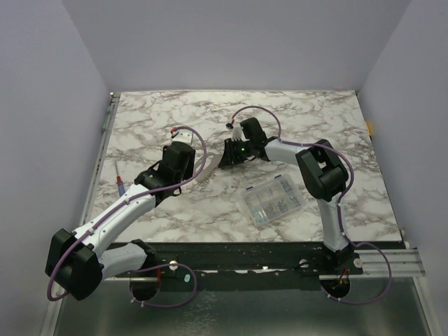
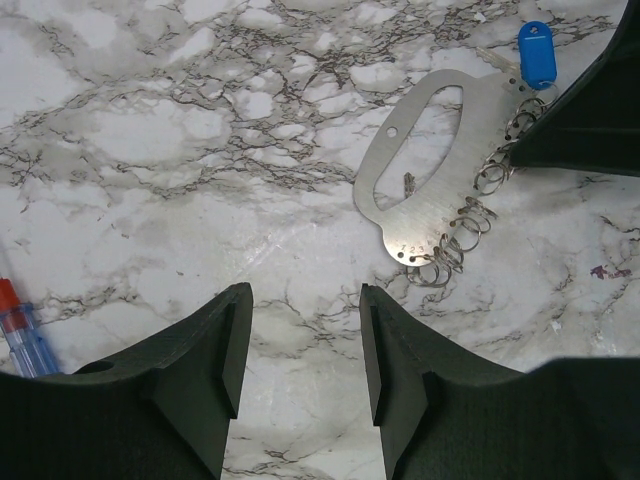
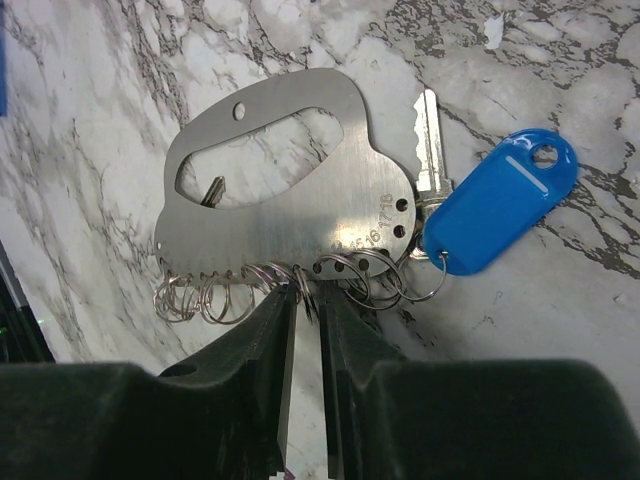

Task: Put the keys on the keyring

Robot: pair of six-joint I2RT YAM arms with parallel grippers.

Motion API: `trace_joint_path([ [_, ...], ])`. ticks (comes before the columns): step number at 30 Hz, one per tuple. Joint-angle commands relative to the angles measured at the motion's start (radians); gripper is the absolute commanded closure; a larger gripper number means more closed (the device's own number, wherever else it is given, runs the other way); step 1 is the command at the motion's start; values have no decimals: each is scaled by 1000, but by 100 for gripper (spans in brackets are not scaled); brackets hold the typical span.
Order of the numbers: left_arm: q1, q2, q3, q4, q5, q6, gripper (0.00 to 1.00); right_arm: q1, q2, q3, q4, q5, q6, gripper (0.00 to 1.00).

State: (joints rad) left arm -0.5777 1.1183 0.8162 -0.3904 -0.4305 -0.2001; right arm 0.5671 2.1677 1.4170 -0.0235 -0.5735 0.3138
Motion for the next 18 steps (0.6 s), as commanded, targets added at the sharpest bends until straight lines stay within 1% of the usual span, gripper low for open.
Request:
trace_joint_path([
  [1,3,-2,-13,16,-7,11,47,9,31,26,-2,7,-9,78],
  [3,3,-2,-13,16,-7,11,47,9,27,26,-3,8,-13,85],
  [6,3,-2,-14,16,-7,11,47,10,18,25,-7,8,-16,99],
  [18,3,-13,-12,21,1,14,48,10,-110,15,-105,56,-85,99],
])
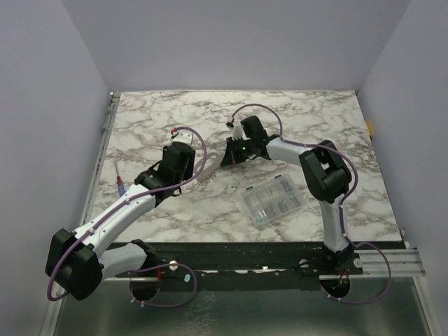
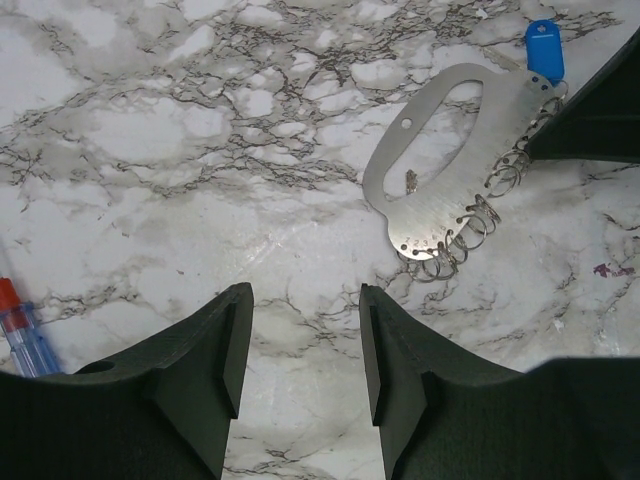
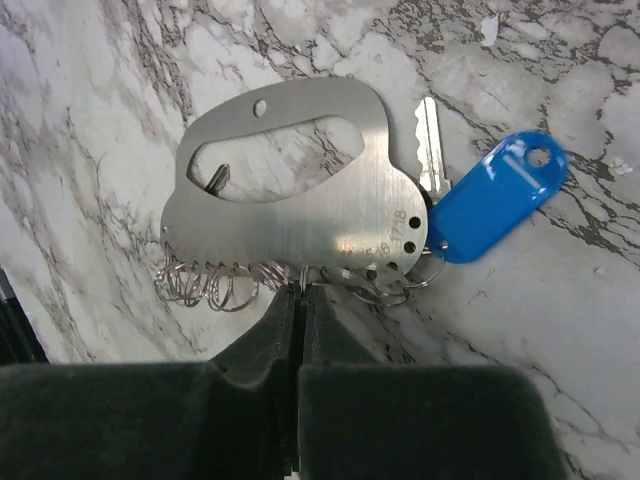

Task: Put the keys on the keyring

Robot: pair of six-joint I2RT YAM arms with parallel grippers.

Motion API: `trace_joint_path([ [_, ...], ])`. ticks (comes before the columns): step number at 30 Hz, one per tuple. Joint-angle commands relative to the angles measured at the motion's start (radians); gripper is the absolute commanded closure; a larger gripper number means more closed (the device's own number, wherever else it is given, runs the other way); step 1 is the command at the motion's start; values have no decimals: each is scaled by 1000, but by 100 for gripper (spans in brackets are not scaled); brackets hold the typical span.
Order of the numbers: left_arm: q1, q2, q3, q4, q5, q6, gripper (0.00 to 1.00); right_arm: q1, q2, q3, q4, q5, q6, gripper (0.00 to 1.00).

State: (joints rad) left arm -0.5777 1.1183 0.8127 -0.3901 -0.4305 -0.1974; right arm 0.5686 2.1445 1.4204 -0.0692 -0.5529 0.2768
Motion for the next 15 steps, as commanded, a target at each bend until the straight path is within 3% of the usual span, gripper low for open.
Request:
trace_joint_path([
  [1,3,-17,-9,20,4,11,48,8,-100,11,-68,34,-54,99],
  [8,3,-75,-14,41,50,23,48,11,-207,4,-133,34,-110,99],
  [15,3,-196,-49,137,218,65,48,37,-316,11,-202,-12,-235,99],
])
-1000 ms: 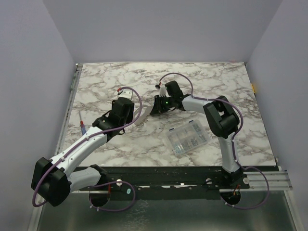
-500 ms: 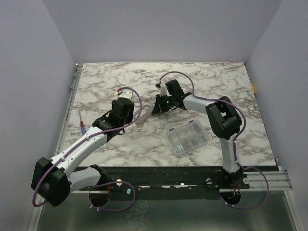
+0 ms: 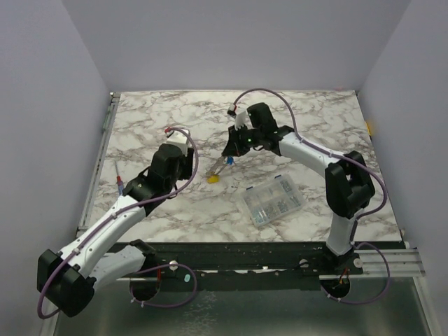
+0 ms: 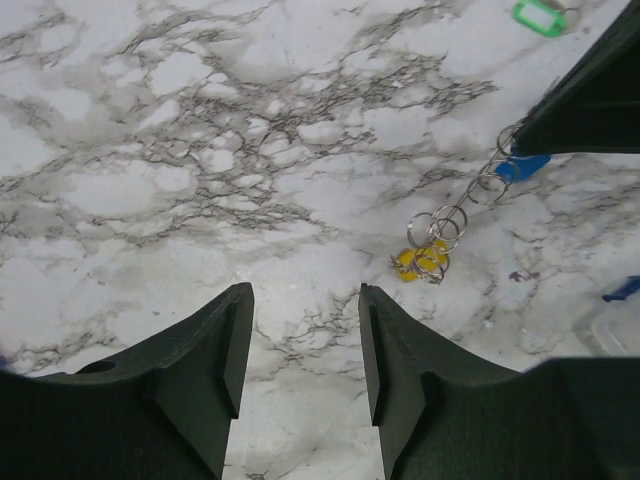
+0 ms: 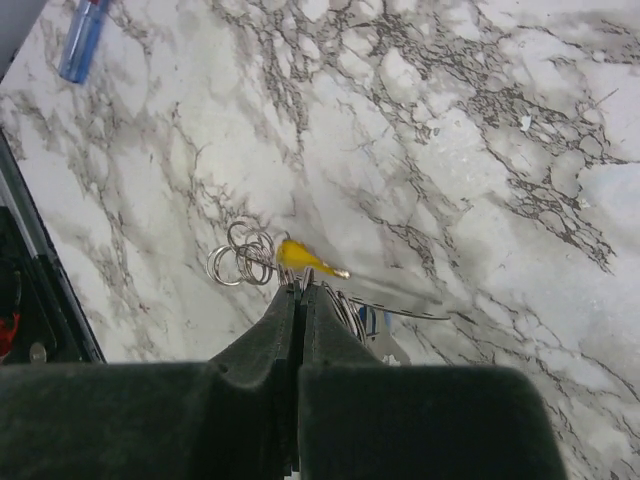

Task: Put the keys on the keyring

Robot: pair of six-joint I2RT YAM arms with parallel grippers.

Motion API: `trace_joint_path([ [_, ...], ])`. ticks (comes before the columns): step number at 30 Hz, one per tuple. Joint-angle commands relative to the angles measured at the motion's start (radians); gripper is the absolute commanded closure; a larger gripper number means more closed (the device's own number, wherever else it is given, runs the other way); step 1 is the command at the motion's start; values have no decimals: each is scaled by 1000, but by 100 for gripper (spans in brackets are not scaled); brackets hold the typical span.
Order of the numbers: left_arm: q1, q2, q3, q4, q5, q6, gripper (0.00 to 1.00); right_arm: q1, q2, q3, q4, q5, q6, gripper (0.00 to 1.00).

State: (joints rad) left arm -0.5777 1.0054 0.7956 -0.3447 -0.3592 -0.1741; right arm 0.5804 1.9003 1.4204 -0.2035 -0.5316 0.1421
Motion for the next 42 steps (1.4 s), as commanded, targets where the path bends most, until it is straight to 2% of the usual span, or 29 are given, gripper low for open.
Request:
trace_joint_path([
  [1,3,-103,-38,107,183,51,48,29,-90,6,-69,-35,-117,99],
  [8,3,-234,-76,221,457,156,48,37,-243,-97,6,-113,-201,99],
  [12,3,-293,-74,237,599,236,50,38,-314,-139,39,-214,-223,99],
  [20,4,-284,-57,236,863,268,59,38,-429,-201,80,-436,-259,99],
  [27,2,-272,-54,244,954,261,68,38,-490,-207,86,-602,-261,99],
  [33,3,-253,-44,271,1042,224,70,38,-506,-206,93,-663,-246,99],
  [42,4,-252,-61,408,1100,121,74,43,-496,-201,93,-716,-231,99],
])
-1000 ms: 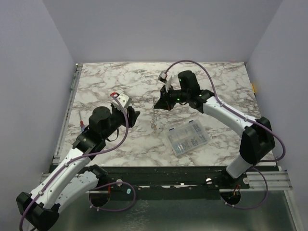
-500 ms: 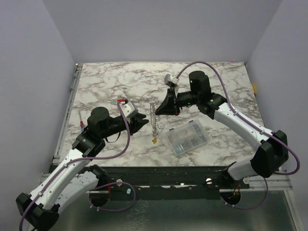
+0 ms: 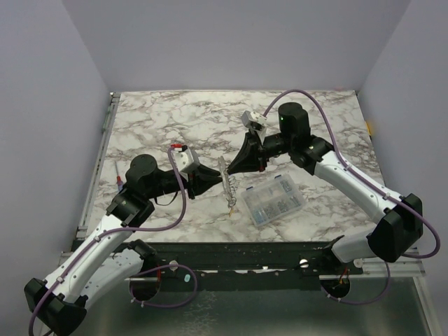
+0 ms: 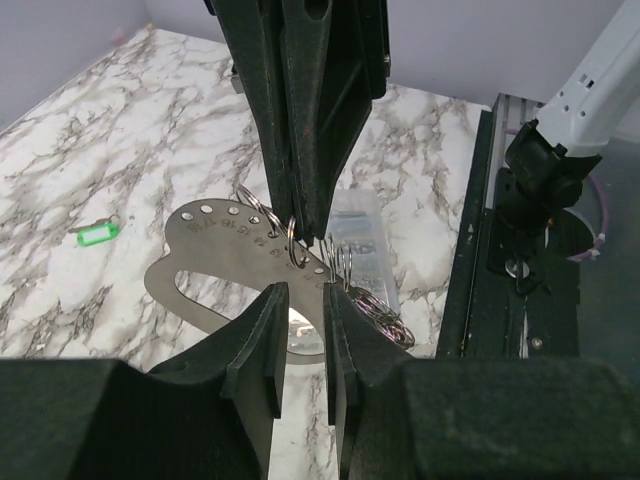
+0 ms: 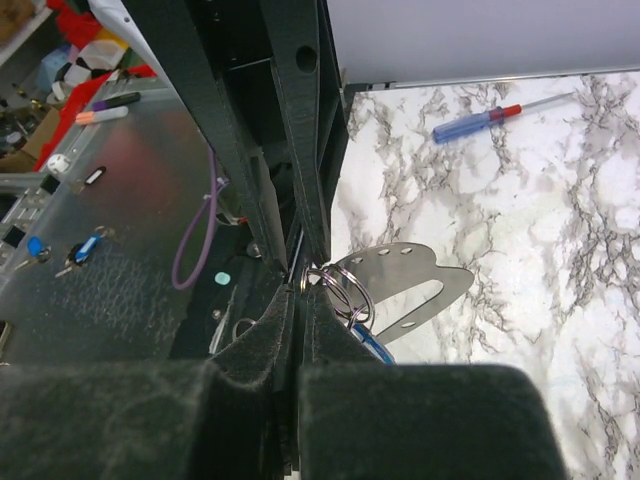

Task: Put the keys on the keyring

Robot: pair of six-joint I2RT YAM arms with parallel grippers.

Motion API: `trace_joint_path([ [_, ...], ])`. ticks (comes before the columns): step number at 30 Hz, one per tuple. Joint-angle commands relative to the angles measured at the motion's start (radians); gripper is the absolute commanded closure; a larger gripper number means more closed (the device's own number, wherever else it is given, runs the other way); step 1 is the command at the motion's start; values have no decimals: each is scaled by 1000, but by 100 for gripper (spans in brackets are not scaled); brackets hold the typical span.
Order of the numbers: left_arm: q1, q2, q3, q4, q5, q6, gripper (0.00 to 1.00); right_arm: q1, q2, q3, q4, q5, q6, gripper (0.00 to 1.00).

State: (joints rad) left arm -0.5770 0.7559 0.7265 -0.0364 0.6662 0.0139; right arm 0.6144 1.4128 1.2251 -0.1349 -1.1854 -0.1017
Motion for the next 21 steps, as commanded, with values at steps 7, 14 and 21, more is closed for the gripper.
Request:
trace_joint_path([
  [7,2,20,-8,149,93,-107,77,27,2,1,18,-62,7,100],
  [14,2,45,-18,169,93,-121,80,31,-1,2,26,-68,11,99],
  [21,2,57,-26,166,90,-120,81,33,-22,-2,43,-60,19,99],
])
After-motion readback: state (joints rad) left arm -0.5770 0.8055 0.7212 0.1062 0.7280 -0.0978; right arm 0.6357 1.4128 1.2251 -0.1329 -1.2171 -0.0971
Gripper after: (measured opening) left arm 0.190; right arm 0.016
